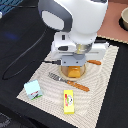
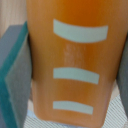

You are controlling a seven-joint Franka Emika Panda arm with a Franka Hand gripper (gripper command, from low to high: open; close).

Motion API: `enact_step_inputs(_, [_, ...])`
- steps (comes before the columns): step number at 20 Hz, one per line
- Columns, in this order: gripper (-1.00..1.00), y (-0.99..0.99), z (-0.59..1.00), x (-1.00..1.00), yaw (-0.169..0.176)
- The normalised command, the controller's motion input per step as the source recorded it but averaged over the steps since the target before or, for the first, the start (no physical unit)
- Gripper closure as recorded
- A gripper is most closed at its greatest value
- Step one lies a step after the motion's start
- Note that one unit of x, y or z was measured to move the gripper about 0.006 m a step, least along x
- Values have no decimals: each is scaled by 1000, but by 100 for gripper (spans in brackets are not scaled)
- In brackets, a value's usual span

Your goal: Interact with the objects in diverse but meaningful ways.

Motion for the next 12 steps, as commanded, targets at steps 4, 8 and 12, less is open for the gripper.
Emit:
enact_step_inputs(4, [-100,9,336,-369,11])
enact_step_inputs(8, [-100,66,612,-276,19])
enact_step_inputs(12, [-100,89,646,-315,25])
